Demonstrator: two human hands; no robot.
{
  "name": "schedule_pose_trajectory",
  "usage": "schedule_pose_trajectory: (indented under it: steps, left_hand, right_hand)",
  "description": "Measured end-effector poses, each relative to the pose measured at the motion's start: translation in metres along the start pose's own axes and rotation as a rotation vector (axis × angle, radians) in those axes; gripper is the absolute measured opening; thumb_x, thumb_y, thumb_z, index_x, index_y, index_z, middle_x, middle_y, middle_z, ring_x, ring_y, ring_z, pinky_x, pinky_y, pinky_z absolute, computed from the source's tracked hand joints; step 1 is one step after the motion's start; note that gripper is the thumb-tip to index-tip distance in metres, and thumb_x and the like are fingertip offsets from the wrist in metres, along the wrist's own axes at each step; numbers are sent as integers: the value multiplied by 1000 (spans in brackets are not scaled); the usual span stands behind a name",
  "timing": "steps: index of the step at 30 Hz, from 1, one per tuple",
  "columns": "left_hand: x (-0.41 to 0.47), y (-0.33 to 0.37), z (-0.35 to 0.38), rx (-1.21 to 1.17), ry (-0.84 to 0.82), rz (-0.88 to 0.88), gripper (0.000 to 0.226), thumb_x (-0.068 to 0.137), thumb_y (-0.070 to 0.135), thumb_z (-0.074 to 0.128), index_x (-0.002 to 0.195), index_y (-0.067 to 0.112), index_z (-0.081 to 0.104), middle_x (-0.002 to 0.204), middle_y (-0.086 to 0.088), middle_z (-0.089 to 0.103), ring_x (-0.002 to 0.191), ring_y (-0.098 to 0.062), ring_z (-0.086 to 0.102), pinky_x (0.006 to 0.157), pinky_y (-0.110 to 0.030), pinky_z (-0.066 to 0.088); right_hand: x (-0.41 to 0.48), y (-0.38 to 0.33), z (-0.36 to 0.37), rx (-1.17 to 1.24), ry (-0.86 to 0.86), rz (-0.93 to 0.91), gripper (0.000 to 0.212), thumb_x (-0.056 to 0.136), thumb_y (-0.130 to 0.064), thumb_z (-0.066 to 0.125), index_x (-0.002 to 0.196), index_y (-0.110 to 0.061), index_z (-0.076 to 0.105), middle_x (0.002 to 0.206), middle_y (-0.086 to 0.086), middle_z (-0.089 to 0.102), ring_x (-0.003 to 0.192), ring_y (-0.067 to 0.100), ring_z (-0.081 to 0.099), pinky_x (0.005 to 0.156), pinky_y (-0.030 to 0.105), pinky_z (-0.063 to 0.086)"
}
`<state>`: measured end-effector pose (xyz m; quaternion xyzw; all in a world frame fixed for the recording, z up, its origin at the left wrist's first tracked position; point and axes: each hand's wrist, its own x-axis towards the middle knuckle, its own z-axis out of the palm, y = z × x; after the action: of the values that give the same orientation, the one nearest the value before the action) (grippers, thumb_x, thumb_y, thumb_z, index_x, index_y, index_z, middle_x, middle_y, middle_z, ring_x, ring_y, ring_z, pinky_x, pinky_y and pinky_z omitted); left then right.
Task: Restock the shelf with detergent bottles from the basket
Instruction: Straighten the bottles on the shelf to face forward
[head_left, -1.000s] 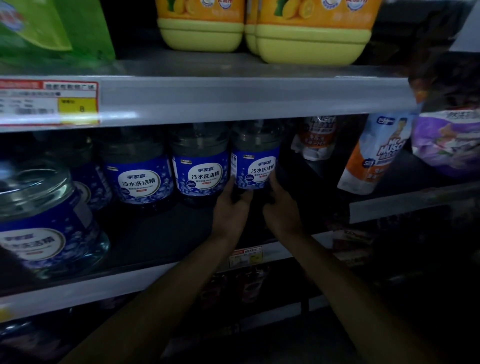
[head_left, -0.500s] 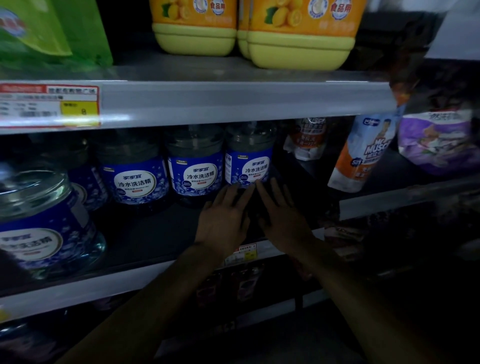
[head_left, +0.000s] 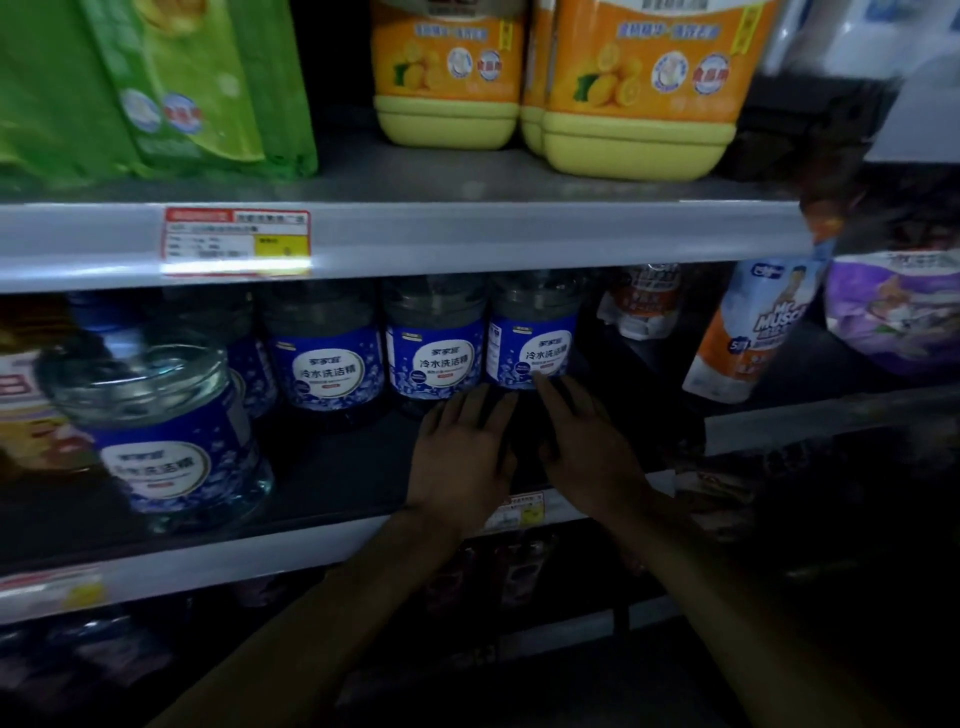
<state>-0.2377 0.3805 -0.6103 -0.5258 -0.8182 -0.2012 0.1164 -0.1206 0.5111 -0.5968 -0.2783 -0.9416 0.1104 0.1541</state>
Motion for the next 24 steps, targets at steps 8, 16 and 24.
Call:
schedule_pose_trajectory:
  steps: [8, 16, 24]
  left_hand:
    - [-38, -50, -32, 140, 46, -118, 72, 84, 44, 56, 153, 24, 48, 162, -14, 40, 145, -40, 43, 111, -60, 42]
    - [-51, -74, -49, 188, -4, -312, 87, 89, 60, 55, 164, 31, 21, 174, -8, -6, 155, -48, 13, 121, -62, 26]
    - [-44, -87, -51, 190, -71, -237, 89, 92, 53, 54, 164, 24, 12, 172, -9, -19, 156, -47, 9, 124, -57, 22]
  right_hand:
    - [4, -57, 2, 31, 31, -148, 76, 97, -23, 57, 161, -27, 16, 166, 10, 16, 150, 34, 23, 111, 43, 42]
    - [15, -94, 23, -36, -1, -194, 89, 94, -22, 64, 162, -30, 6, 167, 8, -19, 155, 38, -6, 110, 46, 42]
    - [21, -92, 28, -66, -49, -185, 103, 91, -21, 70, 160, -41, -3, 164, 10, -28, 155, 39, -3, 115, 42, 40]
